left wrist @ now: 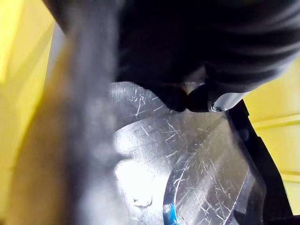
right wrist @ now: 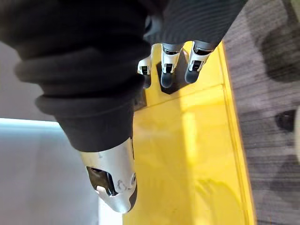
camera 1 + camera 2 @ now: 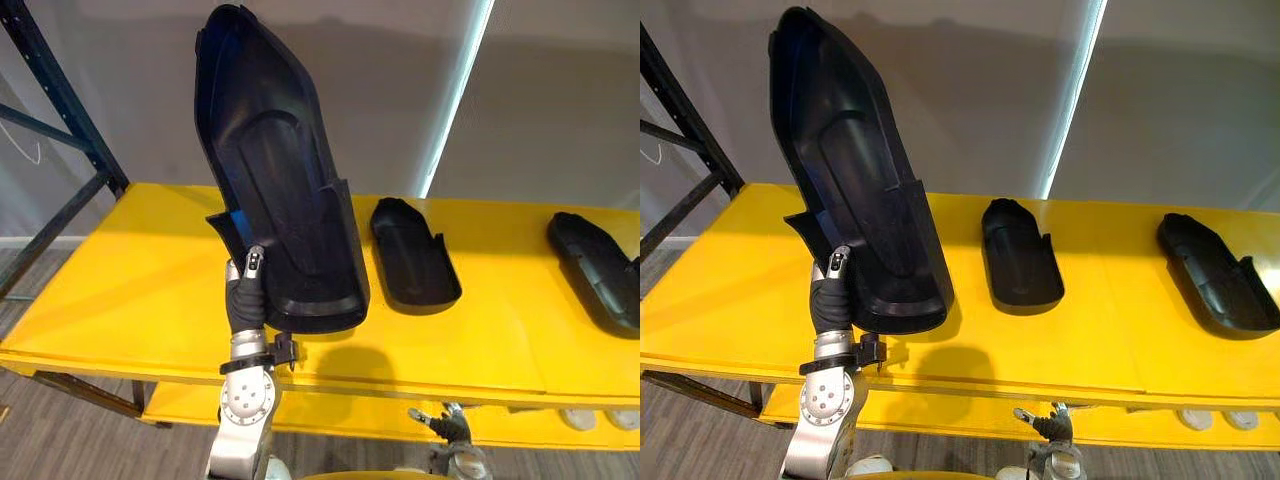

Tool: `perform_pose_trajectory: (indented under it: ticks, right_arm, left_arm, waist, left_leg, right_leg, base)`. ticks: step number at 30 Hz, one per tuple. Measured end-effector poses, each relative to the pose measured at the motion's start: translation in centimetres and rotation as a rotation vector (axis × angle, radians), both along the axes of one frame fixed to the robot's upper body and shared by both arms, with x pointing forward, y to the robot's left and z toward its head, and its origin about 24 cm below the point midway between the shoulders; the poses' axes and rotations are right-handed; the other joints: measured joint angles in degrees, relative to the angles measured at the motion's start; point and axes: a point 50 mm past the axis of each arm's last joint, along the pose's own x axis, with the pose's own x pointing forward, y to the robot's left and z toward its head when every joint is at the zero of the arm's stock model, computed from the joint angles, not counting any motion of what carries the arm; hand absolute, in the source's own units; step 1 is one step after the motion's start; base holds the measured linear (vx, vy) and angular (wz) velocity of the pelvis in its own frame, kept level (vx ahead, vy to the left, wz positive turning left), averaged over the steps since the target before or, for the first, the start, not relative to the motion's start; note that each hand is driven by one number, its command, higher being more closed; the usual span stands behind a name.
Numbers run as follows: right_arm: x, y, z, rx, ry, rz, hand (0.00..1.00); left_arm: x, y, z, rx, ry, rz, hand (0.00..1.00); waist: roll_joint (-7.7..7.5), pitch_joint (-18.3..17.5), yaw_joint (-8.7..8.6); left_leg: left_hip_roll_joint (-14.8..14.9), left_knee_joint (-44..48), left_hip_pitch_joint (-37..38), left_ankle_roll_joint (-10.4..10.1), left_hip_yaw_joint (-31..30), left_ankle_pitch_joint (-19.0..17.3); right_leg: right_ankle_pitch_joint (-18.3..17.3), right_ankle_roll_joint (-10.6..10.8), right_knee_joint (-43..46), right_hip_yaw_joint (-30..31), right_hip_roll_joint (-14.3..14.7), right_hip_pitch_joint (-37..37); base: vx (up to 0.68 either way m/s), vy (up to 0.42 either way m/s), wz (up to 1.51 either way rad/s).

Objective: Walk over and take plastic housings, then place them on the shelf

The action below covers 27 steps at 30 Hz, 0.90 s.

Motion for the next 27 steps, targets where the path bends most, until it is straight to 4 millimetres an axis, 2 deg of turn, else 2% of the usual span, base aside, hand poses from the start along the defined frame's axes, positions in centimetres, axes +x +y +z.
perform_pose_trajectory:
  ticks: [1,2,3,4,6,8,9,10,11,12,13,15,16,17,19,21,23,25,27]
  right_arm:
    - [-0.3,-0.2,-0.2,-0.004,0.021,-0.001,0.0]
    - [-0.4,-0.6,-0.3,-0.011,0.032,-0.006,0.0]
    - [-0.8,-0.1,-0.7,0.009,0.063,-0.009,0.0]
    - [-1.6,0.6,-1.1,0.033,0.09,-0.018,0.0]
    - [-2.0,0.7,-1.3,0.039,0.1,-0.035,0.0]
    - [-2.1,0.7,-1.3,0.035,0.104,-0.029,0.0]
    - [-2.0,0.7,-1.3,0.031,0.103,-0.02,0.0]
    - [-1.3,0.5,-1.1,0.011,0.09,0.007,0.0]
    - [-0.8,0.4,-0.9,0.001,0.078,0.018,0.0]
    - [-0.2,0.5,-0.7,0.0,0.063,0.023,0.0]
    - [-0.3,0.3,-0.5,-0.004,0.049,0.022,0.0]
    - [-0.7,0.4,-0.5,-0.003,0.049,0.019,0.0]
    - [-0.9,0.7,-0.6,0.0,0.056,0.031,0.0]
    - [-1.1,0.6,-0.7,0.0,0.062,0.034,0.0]
    - [-1.2,0.4,-0.6,0.002,0.052,0.01,0.0]
    - [-1.4,0.4,-0.6,0.006,0.054,0.003,0.0]
    - [-2.0,0.7,-0.7,0.021,0.065,-0.013,0.0]
    - [-2.0,0.9,-0.8,0.035,0.064,-0.027,0.0]
    - [-2.0,1.0,-0.7,0.039,0.06,-0.032,0.0]
  left_arm:
    - [0.1,-0.2,-0.3,-0.001,0.008,-0.008,1.0]
    - [0.2,-0.2,-0.5,-0.012,0.016,-0.009,1.0]
    - [0.4,0.0,-1.2,-0.007,0.05,-0.002,1.0]
    - [0.7,0.1,-2.1,0.007,0.086,0.004,1.0]
    - [0.8,0.1,-2.9,0.031,0.125,-0.008,1.0]
    - [0.8,-0.3,-2.9,0.055,0.122,-0.045,1.0]
    - [0.9,-0.5,-2.8,0.071,0.114,-0.068,1.0]
    - [0.9,-0.5,-2.7,0.077,0.108,-0.076,1.0]
    - [0.9,-0.4,-2.7,0.081,0.107,-0.077,1.0]
    - [1.0,-0.4,-2.7,0.084,0.105,-0.074,1.0]
    - [1.0,-0.4,-2.7,0.086,0.107,-0.072,1.0]
    - [1.0,-0.6,-2.4,0.072,0.095,-0.07,1.0]
    - [1.0,-0.8,-2.0,0.069,0.078,-0.069,1.0]
    - [1.0,-1.0,-1.9,0.066,0.074,-0.065,1.0]
    - [0.9,-1.0,-2.0,0.083,0.086,-0.06,1.0]
    - [0.9,-1.0,-1.9,0.092,0.079,-0.059,1.0]
    - [1.0,-0.8,-1.8,0.094,0.075,-0.049,1.0]
    - [1.0,-0.8,-1.8,0.092,0.076,-0.044,1.0]
    - [1.0,-0.8,-1.8,0.089,0.078,-0.043,1.0]
  waist:
    - [0.42,-0.3,-0.91]
    - [0.96,-0.8,-1.06]
    - [0.06,-1.0,-2.71]
    - [-0.86,-0.8,-3.61]
    - [-1.55,-0.7,-3.69]
    - [-0.87,-0.2,-2.9]
    - [-0.87,-0.4,-1.86]
    - [-0.94,-0.5,-1.2]
    - [-0.39,-0.1,-0.77]
    - [0.49,0.7,-0.74]
    - [0.29,1.1,-1.12]
    - [0.02,0.9,-0.97]
    - [-0.62,0.5,-0.95]
    - [-0.89,0.5,-1.47]
    - [0.48,0.9,-2.15]
    - [0.55,0.6,-2.03]
    - [-0.15,0.0,-1.81]
    - [-0.78,-0.5,-0.89]
    - [-0.92,-0.5,-0.53]
  left_leg:
    - [0.6,-4.7,1.3,-3.5,-2.8,1.1]
    - [-1.1,-6.0,2.1,-6.4,-4.7,0.1]
    - [-3.3,-5.5,0.6,-7.3,-5.4,-1.6]
    - [-5.0,-4.3,-0.7,-7.7,-6.6,-2.0]
    - [-6.0,-2.0,-1.6,-8.0,-7.8,-3.9]
    - [-6.1,1.6,-2.8,-7.4,-7.7,-6.8]
    - [-5.9,2.8,-3.5,-6.8,-6.7,-8.2]
    - [-6.0,2.4,-3.8,-5.9,-4.9,-8.7]
    - [-6.2,0.6,-3.4,-4.0,-2.5,-8.1]
    - [-6.3,-0.1,-3.0,-3.4,-1.7,-8.2]
    - [-6.9,-1.1,-0.8,-2.1,-0.8,-7.5]
    - [-8.1,-1.2,-0.4,-1.9,-0.6,-7.6]
    - [-9.5,-1.5,-0.9,-1.5,-0.5,-7.6]
    - [-10.4,-1.5,-1.3,-1.1,-1.3,-7.2]
    - [-11.2,-3.5,-0.5,-1.5,-2.5,-5.4]
    - [-11.5,-5.4,0.5,-1.7,-3.2,-4.1]
    - [-11.5,-7.6,1.4,-2.1,-3.6,-2.7]
    - [-10.6,-9.0,1.5,-2.8,-3.7,-1.7]
    - [-9.9,-9.6,1.6,-3.0,-3.6,-1.1]
  right_leg:
    - [1.1,2.5,0.2,0.4,-1.6,-1.2]
    - [2.1,4.0,-0.4,0.7,-2.1,-1.7]
    - [4.3,4.4,-2.6,1.0,-3.7,-1.5]
    - [6.9,3.8,-5.7,0.5,-4.8,-0.1]
    - [11.9,3.7,-9.7,-1.3,-5.3,2.4]
    - [14.1,3.5,-10.4,-2.0,-5.3,2.9]
    - [15.4,1.4,-9.9,-2.0,-5.4,1.5]
    - [18.2,-3.4,-9.4,-2.3,-5.3,-1.0]
    - [19.0,-6.5,-8.9,-2.9,-5.1,-2.3]
    - [15.5,-4.9,-3.4,-2.8,-4.4,-3.4]
    - [4.3,-0.1,9.6,-0.5,-0.7,-4.6]
    - [-3.0,-0.4,12.2,2.4,4.4,-3.7]
    - [-6.9,-1.4,11.3,5.1,7.2,-3.5]
    - [-8.6,-2.8,9.8,7.5,8.6,-2.8]
    - [-7.3,-2.6,7.0,6.9,8.7,-0.6]
    - [-6.3,-2.9,4.9,5.8,8.7,1.0]
    - [-5.3,-3.3,2.8,5.0,8.8,2.3]
    - [-3.6,-4.0,0.0,4.5,9.7,3.4]
    - [-2.0,-4.3,-2.3,4.5,10.4,4.2]
  base:
    - [-0.01,0.501,-0.03]
    - [-0.02,0.582,0.09]
    - [-0.01,0.437,0.26]
    - [-0.01,0.415,0.33]
    - [-0.05,0.347,0.24]
    - [-0.1,0.313,-0.07]
    - [-0.15,0.28,-0.54]
    - [-0.24,0.358,-0.78]
    - [-0.23,0.294,-0.69]
    - [-0.23,0.26,-0.55]
    - [-0.12,0.128,-0.35]
    - [-0.1,0.069,-0.22]
    - [-0.11,0.032,0.1]
    - [-0.08,0.02,0.25]
    - [-0.05,0.02,0.42]
    - [0.0,0.002,0.3]
    - [0.05,-0.047,0.18]
    - [0.06,-0.043,0.02]
    - [0.04,-0.027,-0.05]
